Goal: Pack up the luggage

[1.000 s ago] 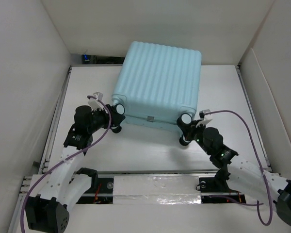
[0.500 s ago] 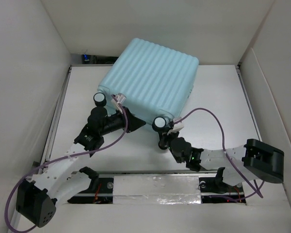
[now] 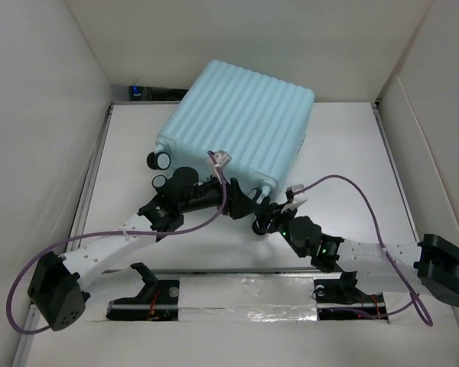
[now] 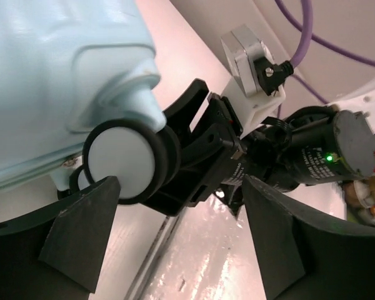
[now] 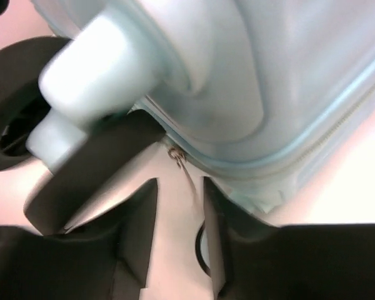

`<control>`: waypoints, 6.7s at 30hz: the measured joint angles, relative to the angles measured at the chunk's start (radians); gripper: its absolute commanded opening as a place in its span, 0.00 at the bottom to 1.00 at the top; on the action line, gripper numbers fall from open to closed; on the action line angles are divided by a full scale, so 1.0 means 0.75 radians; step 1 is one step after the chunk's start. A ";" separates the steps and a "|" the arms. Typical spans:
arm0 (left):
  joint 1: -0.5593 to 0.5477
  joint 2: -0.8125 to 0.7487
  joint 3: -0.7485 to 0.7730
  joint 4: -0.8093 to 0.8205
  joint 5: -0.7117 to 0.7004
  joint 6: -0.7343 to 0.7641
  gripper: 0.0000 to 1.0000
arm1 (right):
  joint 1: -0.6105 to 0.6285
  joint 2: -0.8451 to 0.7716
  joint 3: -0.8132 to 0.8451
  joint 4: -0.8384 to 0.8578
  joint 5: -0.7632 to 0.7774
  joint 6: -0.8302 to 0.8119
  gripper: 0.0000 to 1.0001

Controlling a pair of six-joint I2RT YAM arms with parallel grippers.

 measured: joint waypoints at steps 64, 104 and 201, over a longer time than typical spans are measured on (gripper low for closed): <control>0.292 -0.305 0.143 -0.727 -1.000 0.097 0.84 | -0.024 -0.431 -0.014 -0.283 0.016 0.001 0.30; 0.316 0.124 0.311 -0.727 -0.699 0.349 0.00 | -0.542 -0.050 -0.209 0.222 -0.082 -0.171 0.47; 0.061 -0.416 -0.370 -0.328 -0.782 -0.115 0.35 | 0.294 -0.109 0.311 -0.238 -0.079 -0.137 0.79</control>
